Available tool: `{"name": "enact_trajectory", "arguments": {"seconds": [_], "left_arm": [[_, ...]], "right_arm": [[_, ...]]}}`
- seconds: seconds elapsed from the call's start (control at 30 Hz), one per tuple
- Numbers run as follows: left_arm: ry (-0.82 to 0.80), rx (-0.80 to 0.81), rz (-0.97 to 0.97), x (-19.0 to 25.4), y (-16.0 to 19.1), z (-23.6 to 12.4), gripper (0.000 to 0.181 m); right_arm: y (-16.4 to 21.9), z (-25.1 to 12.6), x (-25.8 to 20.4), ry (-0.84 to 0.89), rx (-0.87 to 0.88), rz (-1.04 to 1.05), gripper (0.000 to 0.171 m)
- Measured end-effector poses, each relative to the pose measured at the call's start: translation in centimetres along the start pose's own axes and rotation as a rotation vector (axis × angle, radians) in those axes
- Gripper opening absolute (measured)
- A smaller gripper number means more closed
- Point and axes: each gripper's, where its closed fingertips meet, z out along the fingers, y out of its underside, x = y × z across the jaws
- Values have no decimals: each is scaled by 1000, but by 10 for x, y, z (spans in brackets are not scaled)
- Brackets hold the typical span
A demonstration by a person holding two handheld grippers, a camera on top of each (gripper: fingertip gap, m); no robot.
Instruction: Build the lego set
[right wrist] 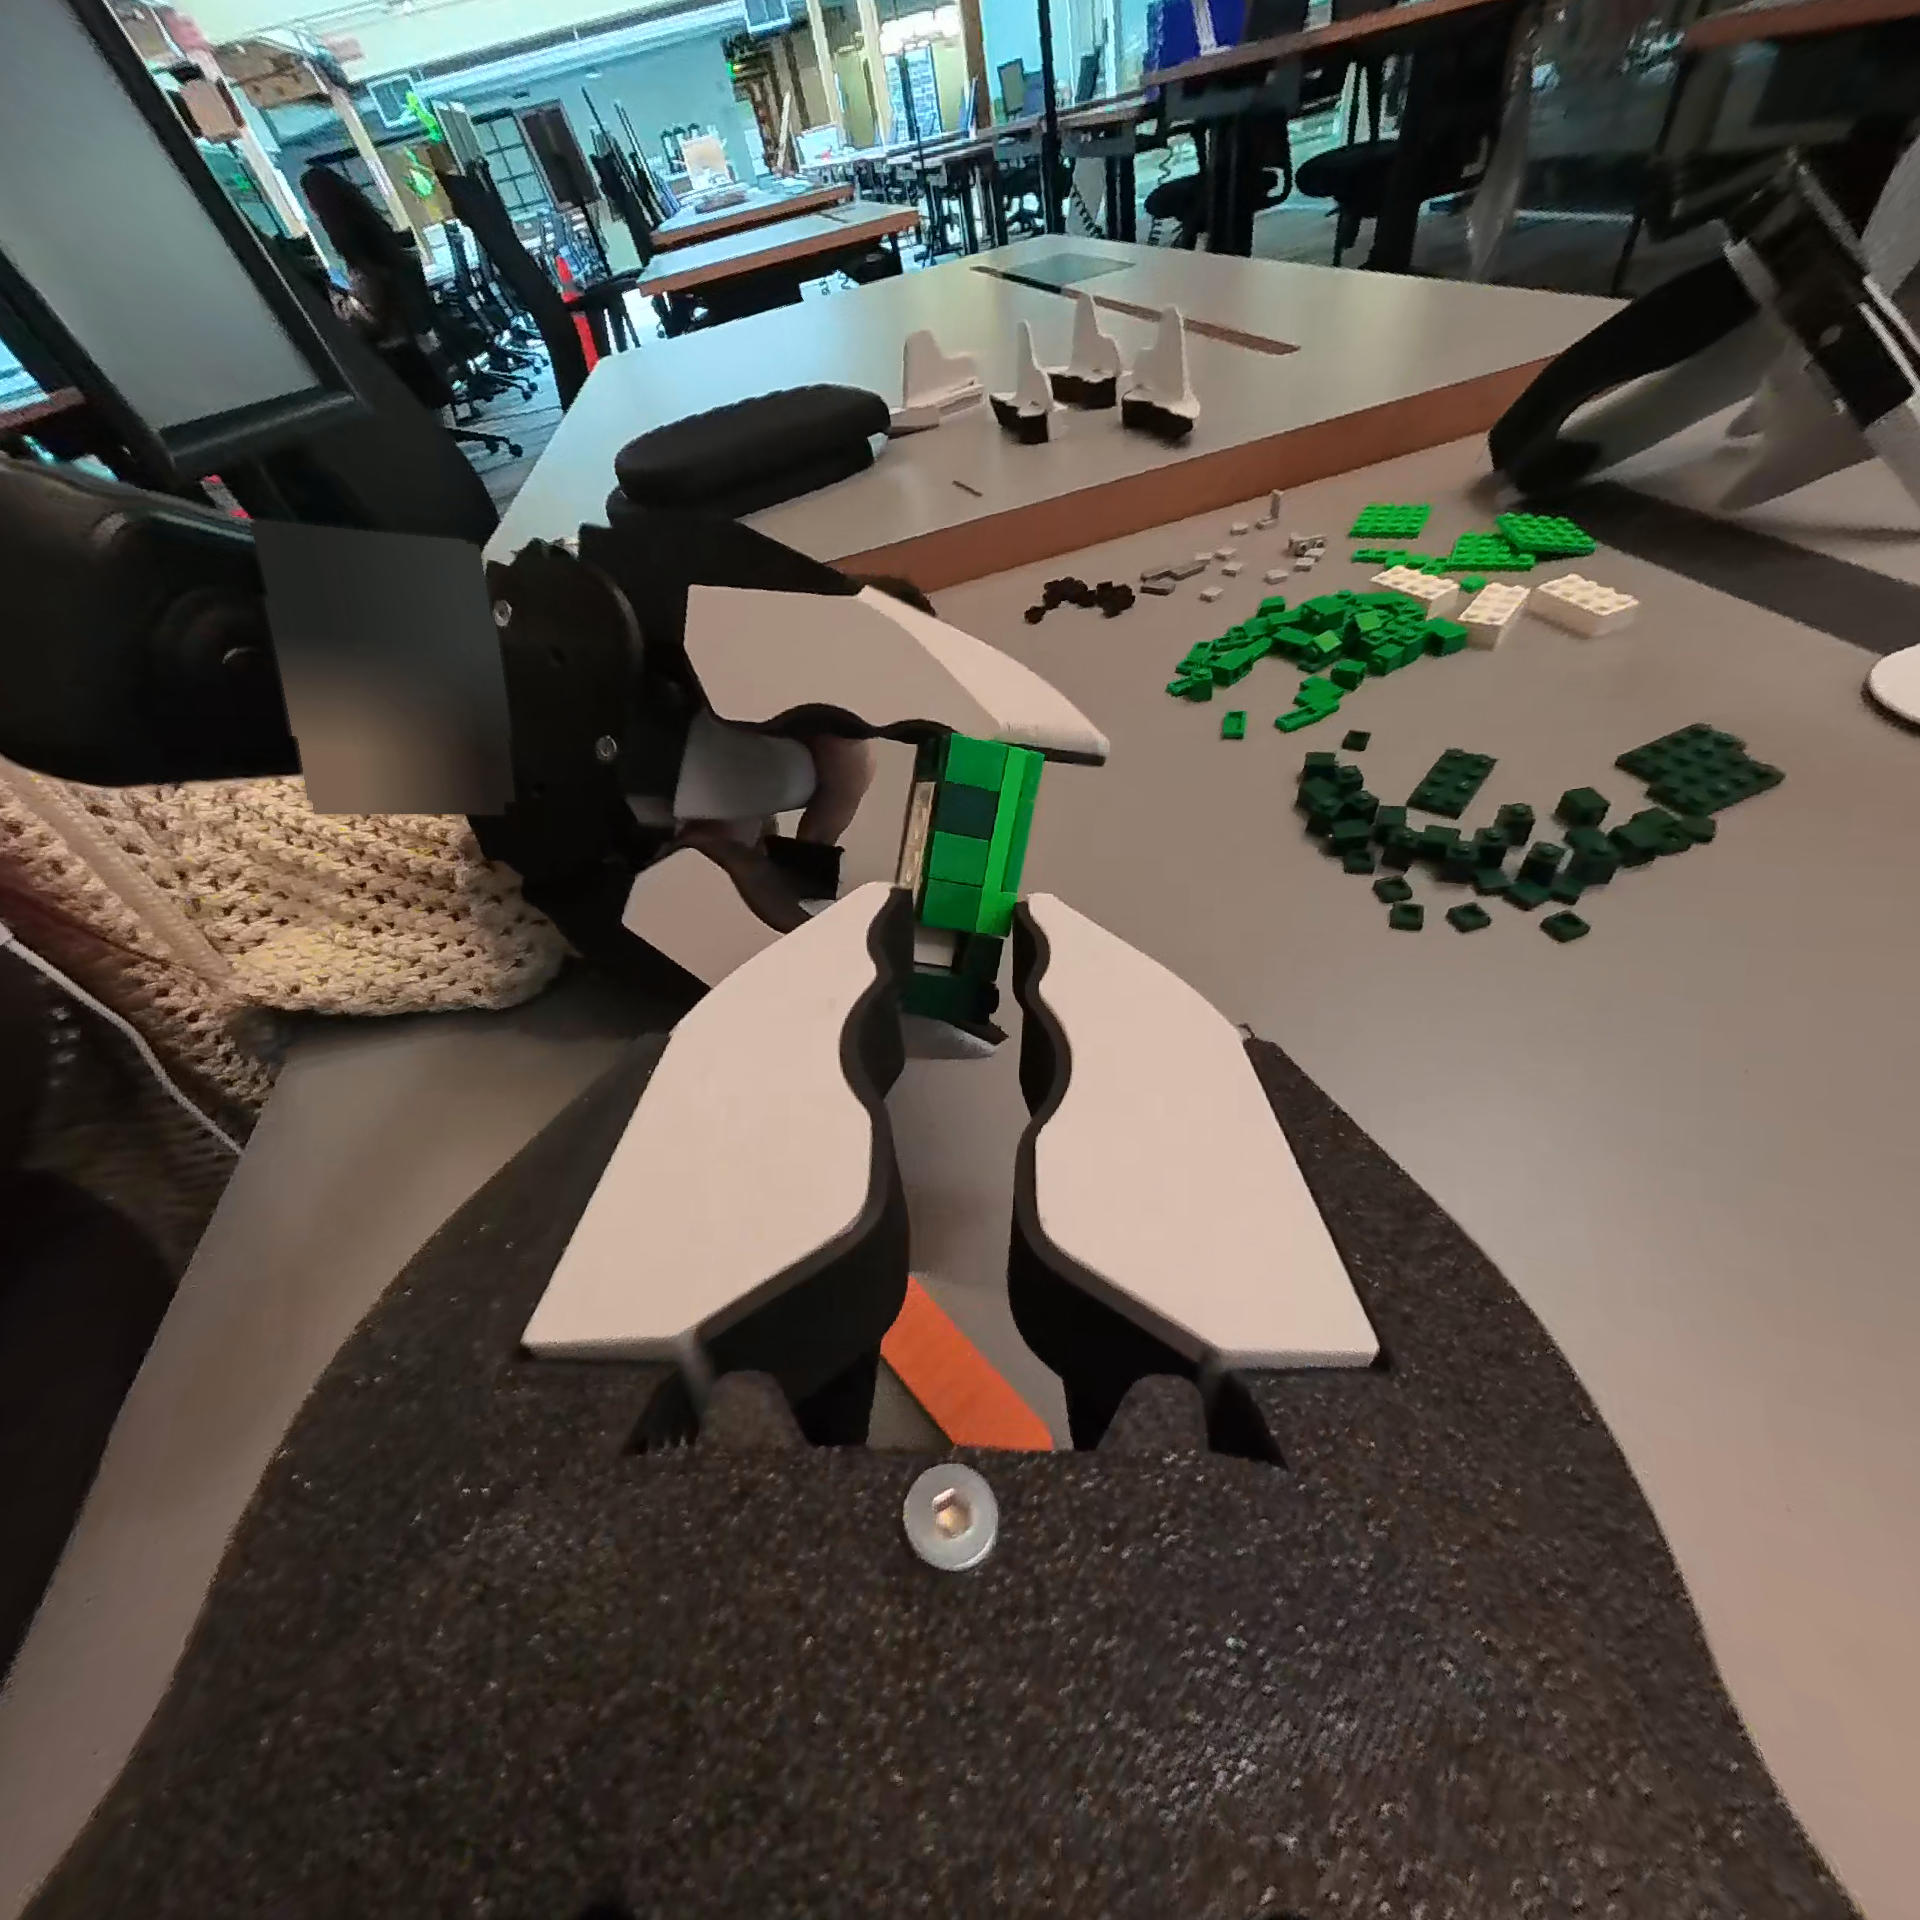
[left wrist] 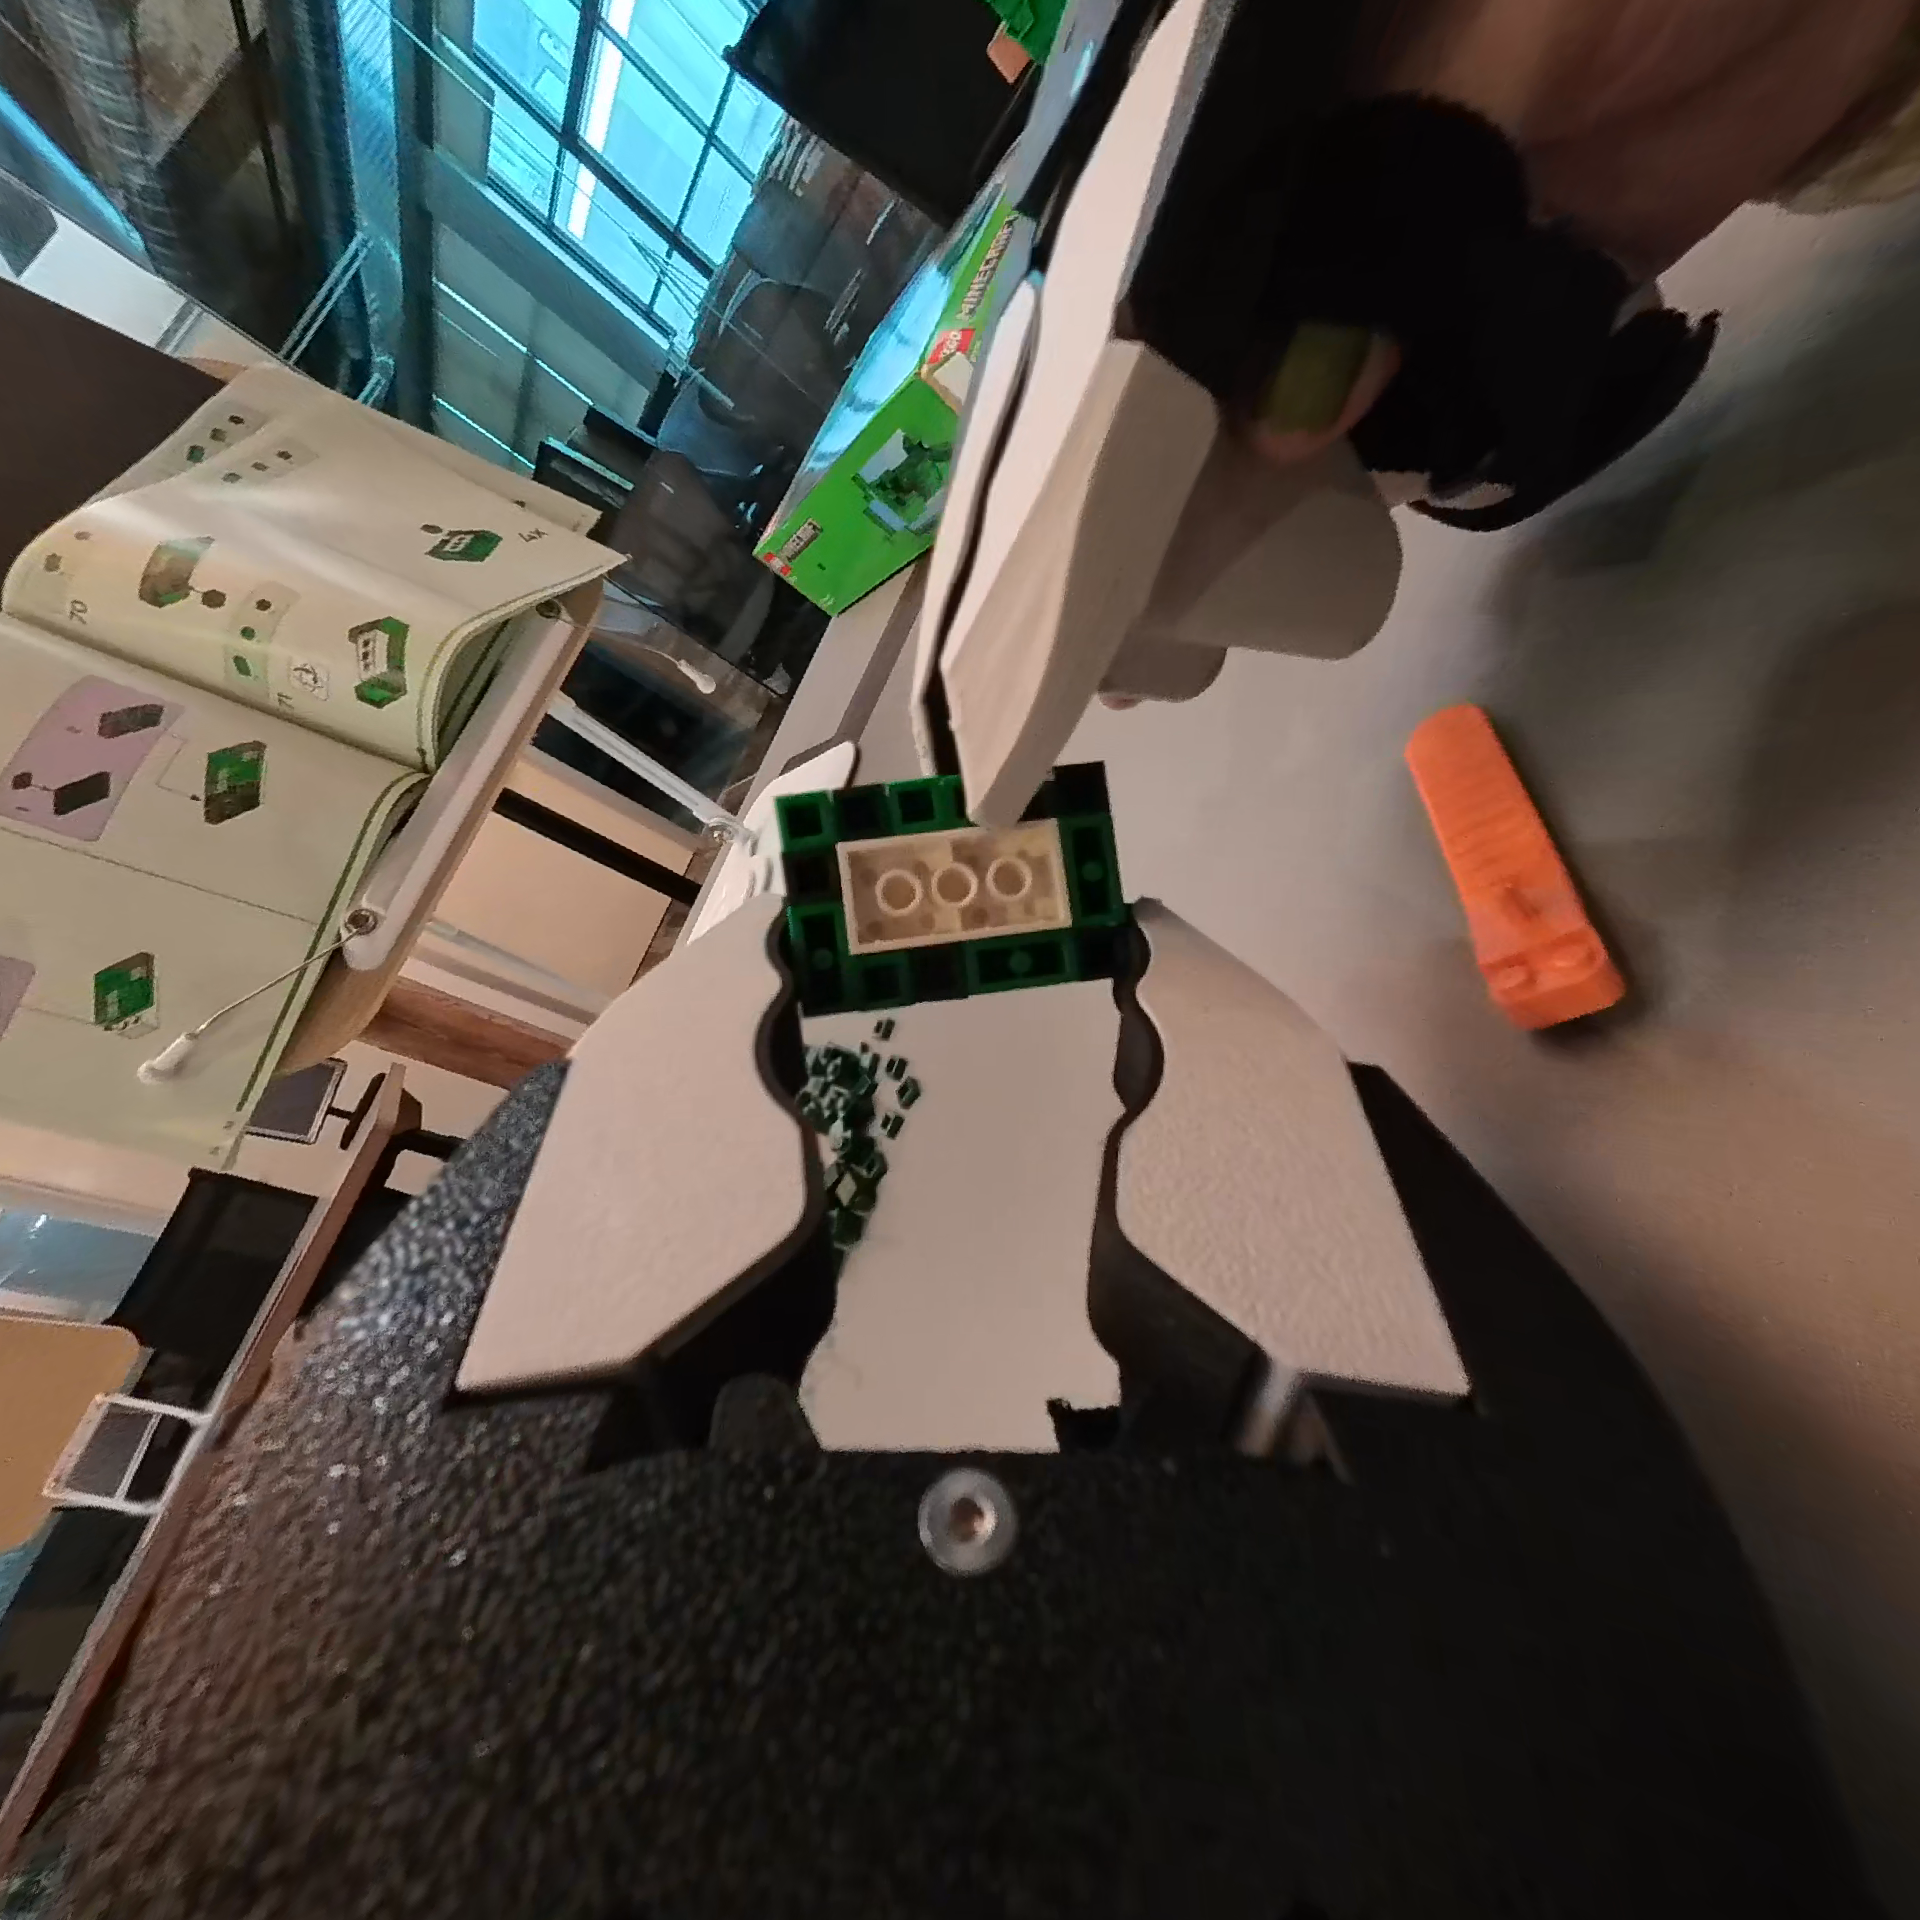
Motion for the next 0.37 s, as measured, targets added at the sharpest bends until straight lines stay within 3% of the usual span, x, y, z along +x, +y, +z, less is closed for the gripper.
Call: {"name": "enact_trajectory", "arguments": {"seconds": [0.37], "left_arm": [[24,30,0,3,-3,-1,57]], "right_arm": [[1,-2,-3,-72,8,105,20]]}}
